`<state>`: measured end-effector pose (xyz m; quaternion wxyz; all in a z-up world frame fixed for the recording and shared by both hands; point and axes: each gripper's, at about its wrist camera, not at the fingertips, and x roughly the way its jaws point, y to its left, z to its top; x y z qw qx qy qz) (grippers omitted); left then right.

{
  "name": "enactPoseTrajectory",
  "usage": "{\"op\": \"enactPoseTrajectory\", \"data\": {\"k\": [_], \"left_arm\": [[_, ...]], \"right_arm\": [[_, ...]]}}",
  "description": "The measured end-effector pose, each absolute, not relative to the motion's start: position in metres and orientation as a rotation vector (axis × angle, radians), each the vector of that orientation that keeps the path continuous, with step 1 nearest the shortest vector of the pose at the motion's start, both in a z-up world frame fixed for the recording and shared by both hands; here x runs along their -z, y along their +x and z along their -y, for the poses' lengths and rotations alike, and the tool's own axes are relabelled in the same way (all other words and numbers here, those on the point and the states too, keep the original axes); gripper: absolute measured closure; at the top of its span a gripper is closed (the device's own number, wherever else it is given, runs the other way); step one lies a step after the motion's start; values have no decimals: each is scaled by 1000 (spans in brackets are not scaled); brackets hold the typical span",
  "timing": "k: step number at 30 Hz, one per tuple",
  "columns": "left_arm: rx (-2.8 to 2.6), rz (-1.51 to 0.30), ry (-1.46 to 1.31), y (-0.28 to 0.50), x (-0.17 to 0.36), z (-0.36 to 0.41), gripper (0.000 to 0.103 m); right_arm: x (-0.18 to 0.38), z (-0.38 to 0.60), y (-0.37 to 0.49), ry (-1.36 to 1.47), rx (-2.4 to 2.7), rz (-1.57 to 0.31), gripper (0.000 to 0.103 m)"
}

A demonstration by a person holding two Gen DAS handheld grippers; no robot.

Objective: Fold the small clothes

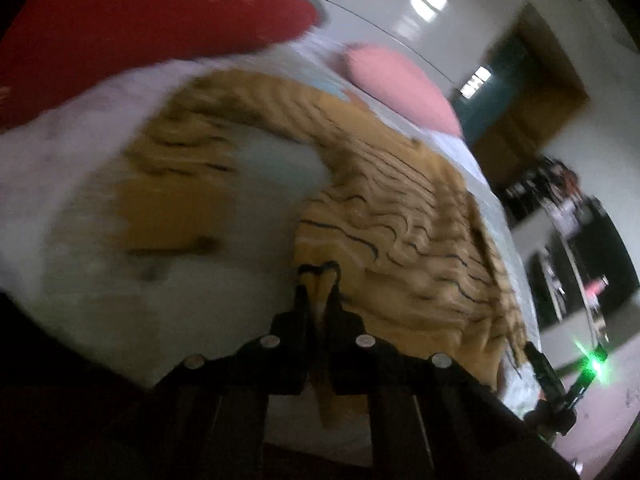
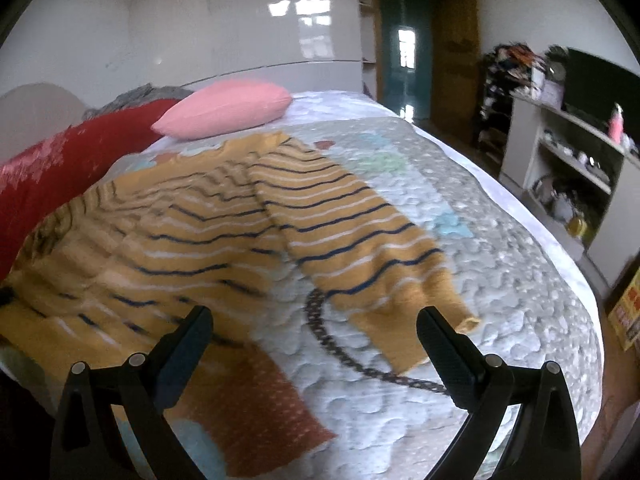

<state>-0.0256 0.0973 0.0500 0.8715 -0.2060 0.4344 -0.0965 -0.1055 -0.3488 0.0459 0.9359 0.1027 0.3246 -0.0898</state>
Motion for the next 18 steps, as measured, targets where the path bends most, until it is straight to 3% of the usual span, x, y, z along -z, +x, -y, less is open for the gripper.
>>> {"op": "enactPoseTrajectory", "data": {"k": [7,9,11,13,18], "left_arm": [[123,-941,-414,-52,-36,-121,93],[126,-949,-427,-55,-32,-122,78],[133,-949,-442,-58,-30,-126,70],[137,-955,-446,-60,-31,-131,70],[159,-955,-423,-62,-38,-114,58]], "right_arm": [[-39,367,-97,297,207,-694,0],[-40,363,-96,299,182,-696,0],[-39,358,-94,313,145,-698,0],[-35,348,-89,354,75,-720,0],[-16,310,-68,442,-103,-798,0]]}}
